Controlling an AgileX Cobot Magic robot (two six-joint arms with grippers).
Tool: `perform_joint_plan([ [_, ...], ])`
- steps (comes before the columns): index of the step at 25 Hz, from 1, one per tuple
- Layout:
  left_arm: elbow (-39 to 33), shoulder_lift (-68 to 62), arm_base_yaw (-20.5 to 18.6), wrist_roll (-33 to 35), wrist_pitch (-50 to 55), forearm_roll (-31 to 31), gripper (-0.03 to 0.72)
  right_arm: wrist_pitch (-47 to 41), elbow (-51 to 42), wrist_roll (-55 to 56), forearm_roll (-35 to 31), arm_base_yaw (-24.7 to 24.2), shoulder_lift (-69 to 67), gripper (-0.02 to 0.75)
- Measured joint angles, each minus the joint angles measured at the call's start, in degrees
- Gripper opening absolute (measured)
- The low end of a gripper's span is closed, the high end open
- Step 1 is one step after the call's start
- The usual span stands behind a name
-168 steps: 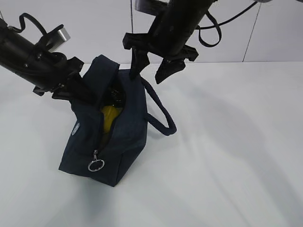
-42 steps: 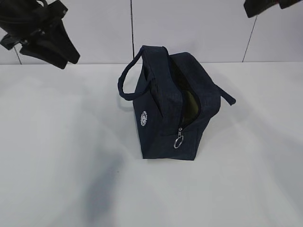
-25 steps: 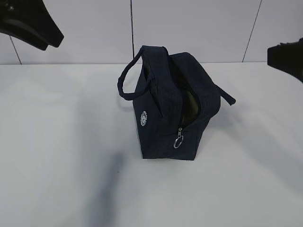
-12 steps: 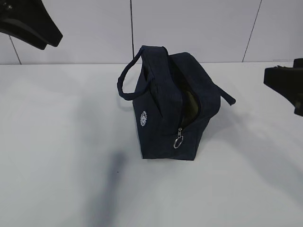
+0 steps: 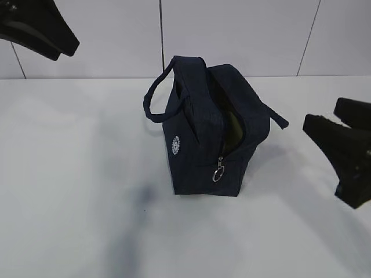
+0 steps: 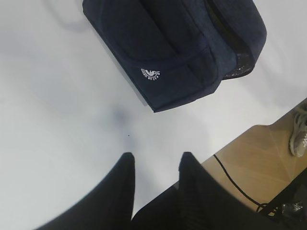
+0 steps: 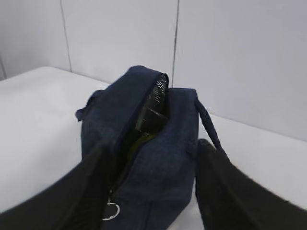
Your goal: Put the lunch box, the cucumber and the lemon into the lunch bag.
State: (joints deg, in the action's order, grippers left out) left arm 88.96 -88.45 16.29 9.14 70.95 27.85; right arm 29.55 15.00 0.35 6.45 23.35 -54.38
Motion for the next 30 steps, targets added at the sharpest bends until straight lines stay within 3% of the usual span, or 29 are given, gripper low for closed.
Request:
perform_joint_plan([
  [8,0.00,0.00,0.00,0.00,0.00,0.13,0.228,12.11,-3.76,7.82,3.78,0.00,-10.04,0.419],
  [18,0.00,0.00,0.00,0.00,0.00,0.23,0.228,33.99,-3.44,8.92,12.23,0.00,-37.09,0.419],
  [23,0.00,0.00,0.00,0.00,0.00,0.23,0.228,35.24,-2.04,8.82,13.38,0.00,-47.51,0.419],
  [30,0.00,0.00,0.00,0.00,0.00,0.23,0.228,35.81,1.02,6.98,13.94,0.00,-49.48,0.418],
])
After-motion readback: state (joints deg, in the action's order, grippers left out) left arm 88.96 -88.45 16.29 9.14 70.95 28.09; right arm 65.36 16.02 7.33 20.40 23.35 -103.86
